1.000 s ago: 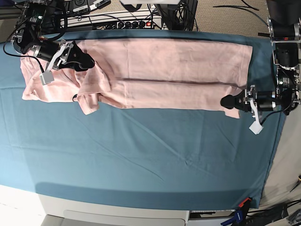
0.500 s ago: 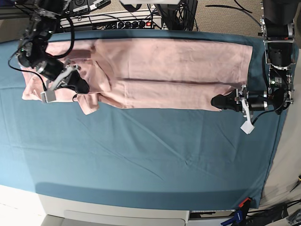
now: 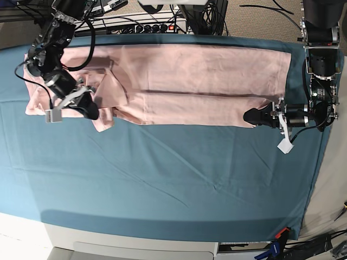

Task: Fold the T-shirt properly
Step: 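Grasp the sleeve and shoulder with the right gripper and fold inward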

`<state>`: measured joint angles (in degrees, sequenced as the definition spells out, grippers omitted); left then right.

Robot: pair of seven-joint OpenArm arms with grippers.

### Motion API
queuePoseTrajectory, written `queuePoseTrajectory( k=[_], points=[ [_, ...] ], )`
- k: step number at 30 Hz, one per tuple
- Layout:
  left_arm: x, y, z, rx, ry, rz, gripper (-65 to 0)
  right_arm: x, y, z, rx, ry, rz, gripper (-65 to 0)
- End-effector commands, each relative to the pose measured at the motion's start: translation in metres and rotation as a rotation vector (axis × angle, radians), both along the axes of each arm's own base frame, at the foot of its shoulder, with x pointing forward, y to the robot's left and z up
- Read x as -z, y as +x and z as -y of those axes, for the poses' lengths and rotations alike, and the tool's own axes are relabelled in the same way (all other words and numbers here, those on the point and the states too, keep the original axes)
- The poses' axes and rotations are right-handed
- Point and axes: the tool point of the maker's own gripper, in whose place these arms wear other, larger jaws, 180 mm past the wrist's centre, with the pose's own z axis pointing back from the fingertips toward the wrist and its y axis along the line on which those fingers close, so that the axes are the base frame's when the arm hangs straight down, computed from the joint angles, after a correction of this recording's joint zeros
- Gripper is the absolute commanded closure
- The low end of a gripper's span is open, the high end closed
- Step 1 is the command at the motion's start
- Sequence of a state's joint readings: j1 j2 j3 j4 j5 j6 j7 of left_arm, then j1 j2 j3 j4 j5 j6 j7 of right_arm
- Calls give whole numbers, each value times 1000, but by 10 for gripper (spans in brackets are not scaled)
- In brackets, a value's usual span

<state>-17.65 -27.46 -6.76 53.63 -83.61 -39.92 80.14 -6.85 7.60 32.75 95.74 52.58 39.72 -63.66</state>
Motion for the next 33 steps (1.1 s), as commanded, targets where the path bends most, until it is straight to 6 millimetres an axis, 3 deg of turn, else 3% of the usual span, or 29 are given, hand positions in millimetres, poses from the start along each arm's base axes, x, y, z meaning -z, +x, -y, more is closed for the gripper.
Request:
queuePoseTrajectory(
  k=[1,13,16,22,24,28,33],
  points=[
    [-15,11,-6,-12,-5,45,-270,-16,5,5,6,5,54,0],
    [-15,11,-6,-12,-5,45,-270,-13,-2,-15,-73,62,16,0],
    [-15,11,-6,-12,-5,45,-270,-15,3,8,3,-1,39,0],
    [-15,11,-6,-12,-5,45,-270,-32,9,91,276,-148,75,0],
    [-15,11,-6,-12,-5,45,-270,-28,8,102,322,-183,50,0],
    [-15,11,-6,-12,-6,45,-270,-7,12,90,291,-155,-1,0],
    [-15,11,-6,-12,-5,45,-270,24,23,54,188,-98,-61,0]
  ],
)
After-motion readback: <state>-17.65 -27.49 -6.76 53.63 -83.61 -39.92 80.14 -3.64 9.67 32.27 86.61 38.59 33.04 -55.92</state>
